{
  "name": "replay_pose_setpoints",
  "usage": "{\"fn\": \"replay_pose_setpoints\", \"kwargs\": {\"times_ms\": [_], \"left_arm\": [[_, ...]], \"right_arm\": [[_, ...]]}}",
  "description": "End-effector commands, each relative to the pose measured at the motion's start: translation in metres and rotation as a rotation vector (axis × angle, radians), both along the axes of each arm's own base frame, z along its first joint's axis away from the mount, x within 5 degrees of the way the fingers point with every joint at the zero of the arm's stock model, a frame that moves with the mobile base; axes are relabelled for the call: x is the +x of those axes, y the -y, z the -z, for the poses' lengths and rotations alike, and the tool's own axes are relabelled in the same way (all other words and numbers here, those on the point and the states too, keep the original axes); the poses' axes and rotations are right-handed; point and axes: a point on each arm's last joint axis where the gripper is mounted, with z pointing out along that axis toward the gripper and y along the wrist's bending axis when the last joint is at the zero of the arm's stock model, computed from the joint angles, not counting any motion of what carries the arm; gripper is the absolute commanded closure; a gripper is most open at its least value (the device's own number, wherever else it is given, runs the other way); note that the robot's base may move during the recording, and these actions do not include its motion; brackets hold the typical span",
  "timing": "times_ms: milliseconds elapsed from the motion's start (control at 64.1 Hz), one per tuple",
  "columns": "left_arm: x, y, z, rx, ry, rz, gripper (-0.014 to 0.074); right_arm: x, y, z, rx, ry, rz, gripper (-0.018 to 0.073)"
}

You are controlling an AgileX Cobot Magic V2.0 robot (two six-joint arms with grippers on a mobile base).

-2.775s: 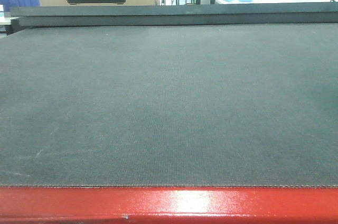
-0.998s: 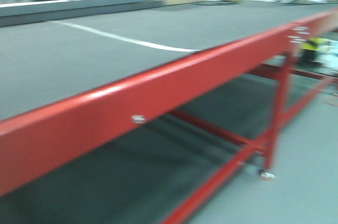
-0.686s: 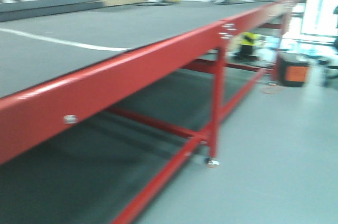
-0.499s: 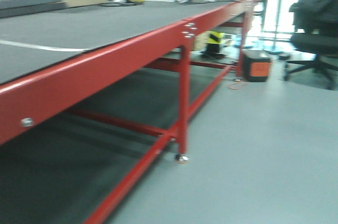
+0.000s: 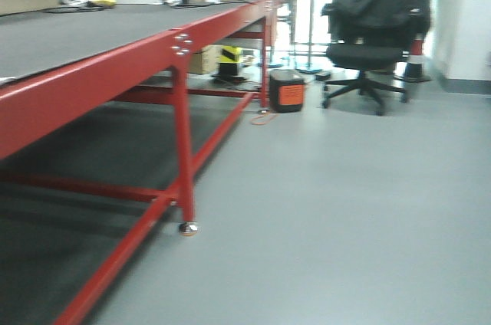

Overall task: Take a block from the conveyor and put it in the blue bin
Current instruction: 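Drive the base away from the conveyor holding both blocks, then drive the base to the steel shelf of blue bins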

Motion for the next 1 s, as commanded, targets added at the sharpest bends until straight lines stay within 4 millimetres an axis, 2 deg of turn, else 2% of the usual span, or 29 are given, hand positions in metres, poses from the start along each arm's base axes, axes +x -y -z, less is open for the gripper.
{"fn": "replay_pose_setpoints", "kwargs": {"times_ms": [0,982], "left_arm": [[-0.0007,0.0015,-0.0019,-0.014,0.021,0.008,0.0707],[-0.0007,0.0015,-0.0019,-0.014,0.021,0.008,0.0707]], "right_arm": [[-0.0004,0.0003,-0.0041,-0.009,0.034,-0.003,0.0722],[-0.0004,0.0003,-0.0041,-0.009,0.034,-0.003,0.0722]]}}
